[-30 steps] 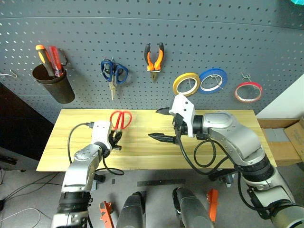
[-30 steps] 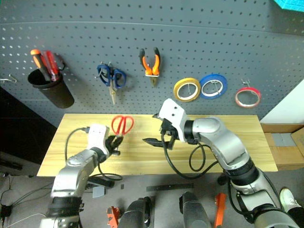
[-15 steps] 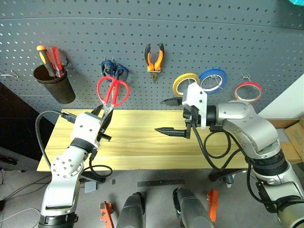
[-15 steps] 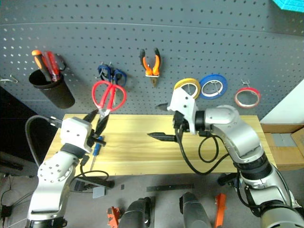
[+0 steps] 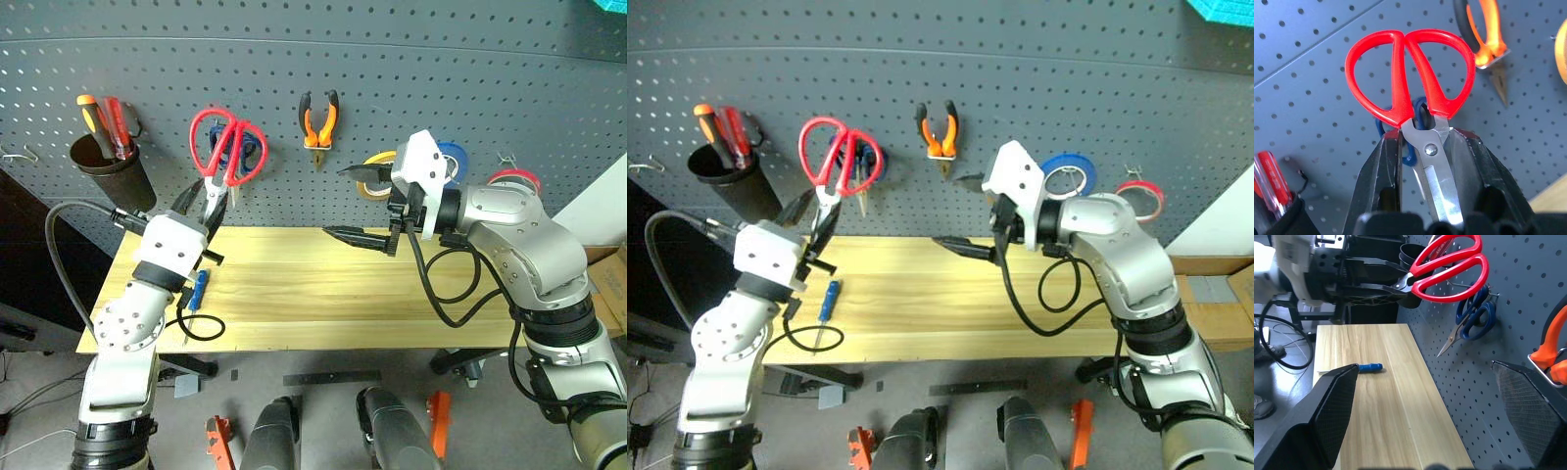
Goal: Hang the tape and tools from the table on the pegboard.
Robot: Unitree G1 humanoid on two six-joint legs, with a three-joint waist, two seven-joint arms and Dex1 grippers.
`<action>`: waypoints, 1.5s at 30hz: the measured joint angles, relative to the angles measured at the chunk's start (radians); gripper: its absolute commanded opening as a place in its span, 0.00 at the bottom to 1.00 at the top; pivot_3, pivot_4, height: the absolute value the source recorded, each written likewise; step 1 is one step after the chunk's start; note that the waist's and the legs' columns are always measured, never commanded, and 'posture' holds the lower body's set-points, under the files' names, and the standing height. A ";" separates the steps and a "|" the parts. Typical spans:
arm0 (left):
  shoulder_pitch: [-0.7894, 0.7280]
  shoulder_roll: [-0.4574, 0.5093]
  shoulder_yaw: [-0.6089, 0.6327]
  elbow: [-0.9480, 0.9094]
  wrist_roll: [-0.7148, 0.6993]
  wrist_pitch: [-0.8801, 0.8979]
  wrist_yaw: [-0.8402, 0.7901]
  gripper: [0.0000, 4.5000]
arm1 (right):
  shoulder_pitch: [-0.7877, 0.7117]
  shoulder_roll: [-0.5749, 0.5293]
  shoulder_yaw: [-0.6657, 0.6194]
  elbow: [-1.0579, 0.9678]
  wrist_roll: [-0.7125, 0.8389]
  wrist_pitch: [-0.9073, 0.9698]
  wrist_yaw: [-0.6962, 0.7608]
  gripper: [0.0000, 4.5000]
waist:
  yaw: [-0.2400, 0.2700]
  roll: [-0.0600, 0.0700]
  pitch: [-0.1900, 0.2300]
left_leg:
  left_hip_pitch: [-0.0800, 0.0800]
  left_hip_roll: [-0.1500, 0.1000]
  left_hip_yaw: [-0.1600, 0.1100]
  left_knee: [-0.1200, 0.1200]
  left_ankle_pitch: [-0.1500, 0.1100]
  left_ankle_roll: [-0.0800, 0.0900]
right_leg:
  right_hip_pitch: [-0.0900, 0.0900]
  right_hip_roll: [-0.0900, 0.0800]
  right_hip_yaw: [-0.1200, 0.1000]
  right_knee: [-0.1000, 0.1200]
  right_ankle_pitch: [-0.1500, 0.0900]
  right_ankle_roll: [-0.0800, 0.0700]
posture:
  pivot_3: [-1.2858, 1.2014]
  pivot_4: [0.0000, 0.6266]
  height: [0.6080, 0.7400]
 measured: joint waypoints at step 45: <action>-0.195 0.169 0.056 0.713 -0.149 0.577 -0.161 1.00 | 0.062 0.404 0.159 -0.030 -0.032 0.555 -0.427 1.00 | -0.002 0.006 0.008 | 0.000 0.002 -0.004 0.001 0.000 0.000 | 0.000 0.003 -0.002 0.001 0.000 0.000 | 0.48 0.52 1.00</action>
